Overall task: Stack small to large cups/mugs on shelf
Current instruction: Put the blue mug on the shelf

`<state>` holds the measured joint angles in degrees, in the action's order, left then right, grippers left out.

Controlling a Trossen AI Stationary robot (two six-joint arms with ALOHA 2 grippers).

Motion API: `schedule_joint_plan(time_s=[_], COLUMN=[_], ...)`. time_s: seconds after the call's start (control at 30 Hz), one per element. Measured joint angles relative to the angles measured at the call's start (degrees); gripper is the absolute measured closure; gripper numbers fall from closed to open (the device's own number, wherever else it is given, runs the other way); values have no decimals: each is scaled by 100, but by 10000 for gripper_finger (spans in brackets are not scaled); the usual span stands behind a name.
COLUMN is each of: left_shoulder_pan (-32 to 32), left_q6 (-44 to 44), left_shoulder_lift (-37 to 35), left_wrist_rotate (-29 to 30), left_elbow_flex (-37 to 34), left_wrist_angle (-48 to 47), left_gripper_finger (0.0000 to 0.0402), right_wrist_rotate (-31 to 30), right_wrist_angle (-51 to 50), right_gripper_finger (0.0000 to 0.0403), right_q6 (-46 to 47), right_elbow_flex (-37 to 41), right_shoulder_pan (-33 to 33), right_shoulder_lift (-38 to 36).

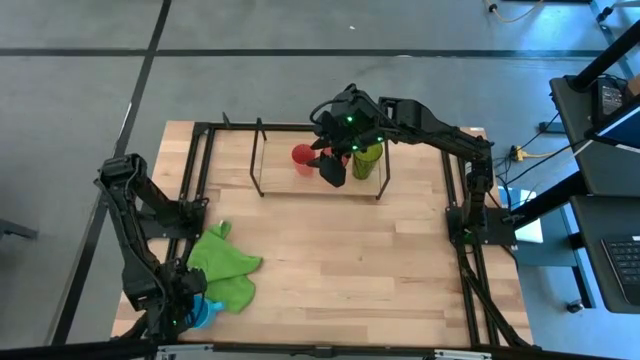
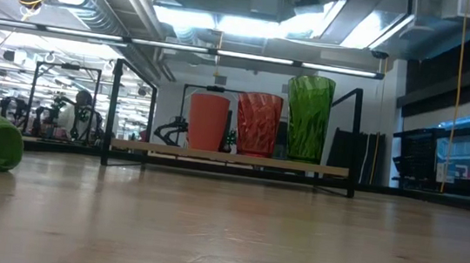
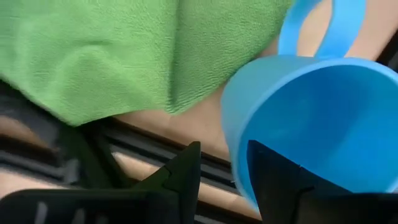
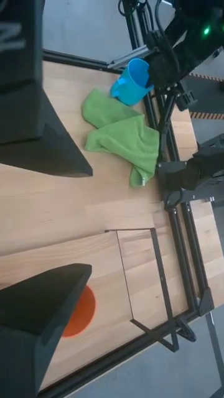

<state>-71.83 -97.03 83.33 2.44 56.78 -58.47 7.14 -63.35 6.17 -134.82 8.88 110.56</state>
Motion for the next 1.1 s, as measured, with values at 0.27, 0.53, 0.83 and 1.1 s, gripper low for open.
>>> schedule_joint_plan(time_s=[0.27, 0.53, 0.83, 1.1], left_shoulder_pan=[44, 461, 785, 1813], left_q6=[-100, -4, 208, 604], left_shoulder_lift=[0, -68, -789, -1830], left_wrist_rotate=[-54, -2, 563, 893], left_elbow_flex=[-517, -540, -242, 568], left_wrist_angle=[833, 581, -646, -2258], left_gripper_finger=[294, 392, 397, 399], right_wrist_rotate=[-76, -448, -212, -1036], right_wrist_angle=[-65, -225, -306, -844], right_gripper_finger=[164, 201, 317, 388], right_q6=[106, 162, 256, 532], right_elbow_flex=[0, 0, 0, -2], right_shoulder_pan=[0, 2, 0, 194], right_shoulder_lift=[0, 2, -82, -543])
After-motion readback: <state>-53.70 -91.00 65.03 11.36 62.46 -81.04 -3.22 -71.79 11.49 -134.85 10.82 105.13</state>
